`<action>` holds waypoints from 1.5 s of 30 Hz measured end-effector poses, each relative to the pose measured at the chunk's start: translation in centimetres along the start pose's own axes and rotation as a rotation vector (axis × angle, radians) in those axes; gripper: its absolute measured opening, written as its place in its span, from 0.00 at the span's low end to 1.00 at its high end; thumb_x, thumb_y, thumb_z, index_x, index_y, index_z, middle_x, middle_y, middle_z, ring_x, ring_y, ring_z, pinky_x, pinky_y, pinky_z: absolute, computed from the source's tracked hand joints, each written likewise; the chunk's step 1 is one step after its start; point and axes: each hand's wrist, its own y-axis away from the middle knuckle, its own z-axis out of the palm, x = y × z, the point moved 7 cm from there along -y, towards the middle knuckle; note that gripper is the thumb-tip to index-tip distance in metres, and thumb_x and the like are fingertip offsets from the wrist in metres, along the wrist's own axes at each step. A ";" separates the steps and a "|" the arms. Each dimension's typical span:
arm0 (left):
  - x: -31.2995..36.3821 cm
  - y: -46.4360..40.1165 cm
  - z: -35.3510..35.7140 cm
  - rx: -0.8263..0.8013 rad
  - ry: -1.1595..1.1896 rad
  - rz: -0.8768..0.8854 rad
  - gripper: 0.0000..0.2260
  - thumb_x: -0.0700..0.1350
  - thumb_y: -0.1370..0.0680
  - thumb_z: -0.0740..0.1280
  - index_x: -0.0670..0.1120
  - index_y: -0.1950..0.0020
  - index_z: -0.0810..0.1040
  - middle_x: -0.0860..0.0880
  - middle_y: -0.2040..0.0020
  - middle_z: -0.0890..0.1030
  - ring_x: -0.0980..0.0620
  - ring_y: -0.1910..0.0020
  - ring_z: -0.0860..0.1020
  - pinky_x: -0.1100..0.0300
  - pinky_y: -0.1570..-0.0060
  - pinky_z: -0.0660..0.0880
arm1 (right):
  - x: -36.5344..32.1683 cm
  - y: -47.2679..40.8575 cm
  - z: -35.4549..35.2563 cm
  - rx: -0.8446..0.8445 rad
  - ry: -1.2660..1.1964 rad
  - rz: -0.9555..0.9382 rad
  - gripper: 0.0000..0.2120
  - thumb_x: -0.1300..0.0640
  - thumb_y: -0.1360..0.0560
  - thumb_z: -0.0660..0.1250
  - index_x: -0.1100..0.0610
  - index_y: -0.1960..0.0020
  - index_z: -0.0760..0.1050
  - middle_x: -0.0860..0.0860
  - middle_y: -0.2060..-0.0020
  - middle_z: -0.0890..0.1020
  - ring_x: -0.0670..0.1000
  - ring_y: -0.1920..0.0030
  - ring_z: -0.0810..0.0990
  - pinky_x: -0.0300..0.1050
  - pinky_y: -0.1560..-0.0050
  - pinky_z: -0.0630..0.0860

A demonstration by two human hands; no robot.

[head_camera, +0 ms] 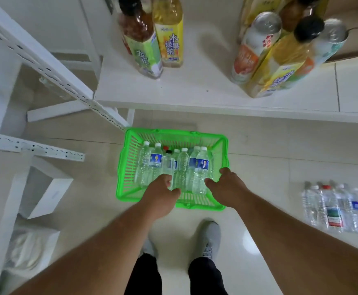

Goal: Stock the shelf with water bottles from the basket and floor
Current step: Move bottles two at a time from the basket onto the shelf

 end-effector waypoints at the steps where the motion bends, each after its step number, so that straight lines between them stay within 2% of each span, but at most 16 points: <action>1: -0.2 -1.7 0.9 -0.008 0.009 0.002 0.24 0.46 0.22 0.67 0.46 0.27 0.67 0.47 0.29 0.73 0.47 0.45 0.80 0.62 0.57 0.76 | 0.3 -1.6 0.9 0.005 -0.015 0.013 0.32 0.43 0.21 0.62 0.62 0.25 0.61 0.61 0.30 0.71 0.59 0.33 0.74 0.46 0.41 0.72; 5: -2.1 -8.6 4.3 -0.016 0.047 -0.009 0.22 0.44 0.21 0.66 0.46 0.28 0.69 0.47 0.30 0.74 0.46 0.46 0.80 0.65 0.64 0.71 | 1.4 -8.2 5.2 0.019 -0.103 0.070 0.33 0.43 0.22 0.64 0.62 0.26 0.62 0.60 0.34 0.74 0.60 0.38 0.77 0.47 0.44 0.74; 9: -4.9 -14.5 7.7 -0.042 0.064 -0.016 0.21 0.43 0.20 0.65 0.46 0.28 0.68 0.48 0.30 0.73 0.55 0.60 0.77 0.70 0.77 0.70 | 2.7 -14.4 8.4 0.062 -0.149 0.116 0.31 0.44 0.22 0.66 0.63 0.30 0.63 0.61 0.35 0.74 0.61 0.39 0.77 0.47 0.46 0.74; 13: -7.2 -19.4 10.4 -0.064 0.058 -0.006 0.21 0.43 0.20 0.64 0.47 0.27 0.67 0.48 0.30 0.72 0.50 0.51 0.80 0.65 0.71 0.71 | 3.5 -19.7 10.7 0.112 -0.182 0.141 0.27 0.46 0.23 0.66 0.62 0.33 0.65 0.61 0.37 0.74 0.61 0.40 0.77 0.48 0.46 0.73; 15: -8.0 -21.4 11.6 -0.075 0.049 -0.003 0.20 0.43 0.20 0.64 0.47 0.28 0.68 0.49 0.31 0.73 0.49 0.54 0.81 0.64 0.71 0.71 | 3.7 -22.0 11.9 0.130 -0.210 0.134 0.25 0.46 0.24 0.67 0.60 0.35 0.67 0.59 0.39 0.76 0.60 0.42 0.78 0.47 0.48 0.73; 19: -9.3 -24.7 13.6 -0.090 0.053 -0.011 0.10 0.40 0.21 0.62 0.48 0.40 0.73 0.49 0.44 0.75 0.45 0.47 0.81 0.53 0.62 0.79 | 3.9 -24.8 13.8 0.198 -0.250 0.176 0.33 0.42 0.28 0.70 0.61 0.33 0.65 0.58 0.37 0.74 0.60 0.39 0.76 0.49 0.41 0.74; 21: -9.9 -25.7 14.8 -0.120 0.064 -0.021 0.17 0.39 0.21 0.61 0.43 0.32 0.71 0.47 0.36 0.76 0.48 0.49 0.81 0.64 0.73 0.74 | 4.3 -25.6 14.5 0.231 -0.277 0.212 0.37 0.40 0.30 0.73 0.62 0.34 0.64 0.58 0.38 0.75 0.60 0.39 0.77 0.51 0.40 0.76; 24: -10.2 -26.4 16.1 -0.160 0.071 -0.036 0.23 0.40 0.19 0.59 0.46 0.24 0.64 0.47 0.25 0.68 0.56 0.50 0.77 0.70 0.68 0.72 | 4.8 -26.6 15.0 0.262 -0.260 0.233 0.37 0.40 0.32 0.75 0.61 0.35 0.65 0.58 0.40 0.77 0.59 0.40 0.78 0.50 0.42 0.77; 27: -9.7 -26.9 17.2 -0.191 0.087 -0.038 0.22 0.42 0.18 0.57 0.46 0.24 0.64 0.46 0.25 0.67 0.62 0.60 0.74 0.71 0.74 0.69 | 5.1 -26.9 14.6 0.288 -0.229 0.218 0.32 0.43 0.33 0.74 0.61 0.38 0.69 0.58 0.44 0.79 0.60 0.45 0.80 0.50 0.46 0.79; 30: -9.0 -27.6 17.7 -0.166 0.056 -0.050 0.22 0.45 0.18 0.58 0.42 0.24 0.64 0.43 0.25 0.66 0.51 0.38 0.75 0.63 0.54 0.75 | 5.3 -26.4 13.8 0.318 -0.257 0.183 0.29 0.45 0.33 0.73 0.61 0.41 0.70 0.58 0.47 0.80 0.60 0.46 0.79 0.49 0.50 0.78; 32: -8.8 -28.1 18.0 -0.159 0.009 -0.057 0.23 0.47 0.19 0.59 0.39 0.25 0.64 0.40 0.25 0.66 0.43 0.29 0.69 0.51 0.35 0.71 | 5.4 -25.9 13.3 0.298 -0.261 0.178 0.29 0.45 0.33 0.73 0.61 0.41 0.69 0.57 0.46 0.79 0.60 0.46 0.79 0.45 0.55 0.73; 36: -8.5 -28.8 18.6 -0.197 0.063 -0.104 0.29 0.48 0.20 0.64 0.42 0.22 0.59 0.43 0.22 0.62 0.46 0.26 0.65 0.57 0.31 0.65 | 5.7 -24.5 12.5 0.251 -0.254 0.161 0.29 0.44 0.34 0.75 0.59 0.41 0.69 0.55 0.46 0.78 0.57 0.49 0.79 0.44 0.58 0.69; 39: -7.7 -28.7 18.4 -0.160 -0.063 -0.141 0.25 0.45 0.21 0.65 0.39 0.25 0.64 0.42 0.27 0.70 0.44 0.32 0.72 0.58 0.41 0.71 | 5.7 -23.7 11.8 0.233 -0.273 0.119 0.27 0.43 0.33 0.76 0.56 0.44 0.69 0.52 0.48 0.77 0.55 0.50 0.78 0.42 0.60 0.68; 42: -6.9 -28.9 18.2 -0.113 -0.059 -0.143 0.06 0.40 0.20 0.63 0.39 0.49 0.77 0.42 0.54 0.77 0.42 0.52 0.79 0.56 0.56 0.71 | 5.5 -23.1 11.0 0.222 -0.317 0.067 0.26 0.40 0.34 0.75 0.55 0.45 0.73 0.50 0.52 0.80 0.50 0.58 0.78 0.40 0.69 0.65; 43: -7.2 -28.8 18.1 -0.093 0.017 -0.167 0.07 0.39 0.20 0.62 0.41 0.58 0.73 0.42 0.60 0.74 0.44 0.61 0.76 0.55 0.60 0.70 | 5.4 -22.9 10.7 0.214 -0.324 0.050 0.26 0.39 0.34 0.75 0.54 0.45 0.75 0.50 0.54 0.81 0.48 0.61 0.79 0.39 0.71 0.65; 45: -7.8 -28.4 17.8 -0.125 0.162 -0.230 0.13 0.37 0.21 0.63 0.45 0.64 0.67 0.41 0.61 0.73 0.50 0.68 0.71 0.53 0.60 0.72 | 5.2 -22.2 10.1 0.202 -0.366 0.015 0.25 0.38 0.33 0.74 0.53 0.45 0.78 0.48 0.58 0.82 0.46 0.65 0.78 0.38 0.71 0.66</action>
